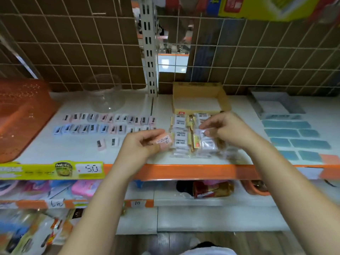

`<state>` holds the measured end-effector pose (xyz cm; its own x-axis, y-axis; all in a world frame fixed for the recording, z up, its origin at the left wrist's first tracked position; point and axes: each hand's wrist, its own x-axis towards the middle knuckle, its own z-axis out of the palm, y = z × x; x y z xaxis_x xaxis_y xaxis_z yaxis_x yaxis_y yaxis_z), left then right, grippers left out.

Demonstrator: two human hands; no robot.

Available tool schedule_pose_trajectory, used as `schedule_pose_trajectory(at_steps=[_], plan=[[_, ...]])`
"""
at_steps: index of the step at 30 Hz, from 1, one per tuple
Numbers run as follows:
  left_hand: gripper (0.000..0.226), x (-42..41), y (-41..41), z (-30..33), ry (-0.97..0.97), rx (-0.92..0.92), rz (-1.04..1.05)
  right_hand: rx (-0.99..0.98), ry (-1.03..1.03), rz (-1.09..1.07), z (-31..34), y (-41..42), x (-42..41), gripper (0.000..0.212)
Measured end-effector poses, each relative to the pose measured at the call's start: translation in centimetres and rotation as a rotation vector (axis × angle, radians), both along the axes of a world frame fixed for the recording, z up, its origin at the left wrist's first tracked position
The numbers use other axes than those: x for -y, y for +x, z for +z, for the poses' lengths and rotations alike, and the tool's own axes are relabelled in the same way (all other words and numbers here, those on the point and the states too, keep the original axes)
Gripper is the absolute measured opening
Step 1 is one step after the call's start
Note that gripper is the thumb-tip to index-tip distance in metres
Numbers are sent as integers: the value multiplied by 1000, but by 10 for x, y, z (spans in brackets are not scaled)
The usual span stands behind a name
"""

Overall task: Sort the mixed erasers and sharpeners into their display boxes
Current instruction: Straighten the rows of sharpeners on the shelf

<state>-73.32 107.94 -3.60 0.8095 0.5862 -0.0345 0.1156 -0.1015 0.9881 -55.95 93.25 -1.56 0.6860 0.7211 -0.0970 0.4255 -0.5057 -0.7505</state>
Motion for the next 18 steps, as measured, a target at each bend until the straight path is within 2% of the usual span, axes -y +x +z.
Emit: schedule_pose_trajectory(at_steps=[4,7,10,13,15,18], plan=[[42,21,20,1,-2,64,80,319,-106,152,-12,13,8,24],[39,39,35,3,30,103,147,486,-49,329,-21,22,15,23],[37,57,45,4,34,148,204,562,12,427,-27,30,16,22],[45,73,49,6,63,175,272,590,126,453,-30,34,17,18],[58,83,51,7,144,198,319,423,253,338,-26,32,22,20],[78,95,53,7,314,268,333,-243,405,178,-7,20,34,16]])
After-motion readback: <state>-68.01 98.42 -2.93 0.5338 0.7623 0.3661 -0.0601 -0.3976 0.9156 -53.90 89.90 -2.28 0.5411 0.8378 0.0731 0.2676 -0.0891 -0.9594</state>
